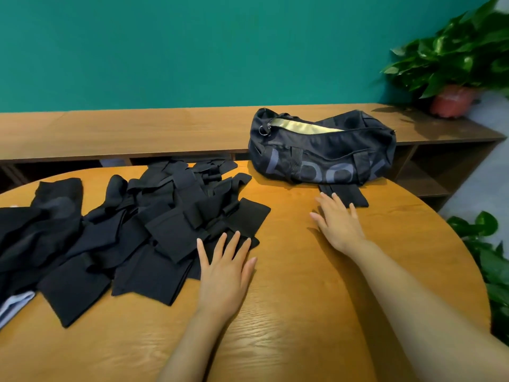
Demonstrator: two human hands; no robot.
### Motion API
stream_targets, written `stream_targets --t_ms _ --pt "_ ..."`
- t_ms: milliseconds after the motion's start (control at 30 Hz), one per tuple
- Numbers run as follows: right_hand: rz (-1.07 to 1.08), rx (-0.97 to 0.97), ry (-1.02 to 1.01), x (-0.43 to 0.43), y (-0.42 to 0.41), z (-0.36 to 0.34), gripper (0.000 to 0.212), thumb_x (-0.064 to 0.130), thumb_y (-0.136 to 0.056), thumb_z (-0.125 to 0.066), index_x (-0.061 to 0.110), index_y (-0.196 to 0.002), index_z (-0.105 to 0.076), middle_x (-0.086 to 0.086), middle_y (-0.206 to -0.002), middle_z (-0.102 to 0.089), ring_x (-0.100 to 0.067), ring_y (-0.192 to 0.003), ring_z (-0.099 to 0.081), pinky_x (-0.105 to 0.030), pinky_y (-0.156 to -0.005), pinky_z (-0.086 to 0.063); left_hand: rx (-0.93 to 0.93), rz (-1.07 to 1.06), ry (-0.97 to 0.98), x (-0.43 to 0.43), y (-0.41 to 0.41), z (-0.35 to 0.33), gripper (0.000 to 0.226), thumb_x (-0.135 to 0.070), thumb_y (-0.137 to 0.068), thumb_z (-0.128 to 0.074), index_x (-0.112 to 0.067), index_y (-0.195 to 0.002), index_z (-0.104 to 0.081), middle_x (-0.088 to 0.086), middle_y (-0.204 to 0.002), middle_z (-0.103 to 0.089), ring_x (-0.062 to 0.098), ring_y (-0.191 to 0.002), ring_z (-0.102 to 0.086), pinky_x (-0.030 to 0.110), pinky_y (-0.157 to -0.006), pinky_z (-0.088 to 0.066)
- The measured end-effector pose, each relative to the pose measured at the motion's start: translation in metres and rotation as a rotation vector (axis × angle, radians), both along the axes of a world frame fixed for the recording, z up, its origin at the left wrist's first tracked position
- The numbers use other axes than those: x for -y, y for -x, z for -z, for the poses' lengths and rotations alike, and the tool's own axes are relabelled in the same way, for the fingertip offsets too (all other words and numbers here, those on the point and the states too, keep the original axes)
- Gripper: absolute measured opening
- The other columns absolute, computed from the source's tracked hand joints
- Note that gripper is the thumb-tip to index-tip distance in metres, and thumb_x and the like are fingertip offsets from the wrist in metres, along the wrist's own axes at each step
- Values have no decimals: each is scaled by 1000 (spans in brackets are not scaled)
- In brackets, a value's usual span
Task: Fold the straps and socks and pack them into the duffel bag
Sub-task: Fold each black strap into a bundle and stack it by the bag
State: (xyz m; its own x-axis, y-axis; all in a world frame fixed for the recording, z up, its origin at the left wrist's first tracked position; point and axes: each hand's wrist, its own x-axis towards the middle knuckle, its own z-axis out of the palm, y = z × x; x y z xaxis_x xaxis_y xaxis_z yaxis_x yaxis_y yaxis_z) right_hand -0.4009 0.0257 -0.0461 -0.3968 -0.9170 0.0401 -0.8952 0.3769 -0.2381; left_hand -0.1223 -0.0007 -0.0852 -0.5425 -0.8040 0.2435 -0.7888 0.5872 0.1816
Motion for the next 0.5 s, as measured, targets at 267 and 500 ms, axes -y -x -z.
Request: stream_targets --t_ms 267,500 --pt "-192 114 -12 -8 -102 7 51 39 -105 -30 27 -153 -22 9 -162 -15 -13 -150 1 -49 -121 0 1 1 3 0 2 -2 65 -54 -100 -8 -26 -139 -52 0 -147 -47 26 -142 -34 60 -113 5" --pt "-257 92 -17 10 -127 12 46 39 -107 -23 36 -153 -22 16 -159 -22 -12 -150 0 -50 -120 4 -48 -29 3 3 0 0 66 -50 -99 -12 -18 -130 -61 3 -140 -54 23 -139 -40 56 -115 6"
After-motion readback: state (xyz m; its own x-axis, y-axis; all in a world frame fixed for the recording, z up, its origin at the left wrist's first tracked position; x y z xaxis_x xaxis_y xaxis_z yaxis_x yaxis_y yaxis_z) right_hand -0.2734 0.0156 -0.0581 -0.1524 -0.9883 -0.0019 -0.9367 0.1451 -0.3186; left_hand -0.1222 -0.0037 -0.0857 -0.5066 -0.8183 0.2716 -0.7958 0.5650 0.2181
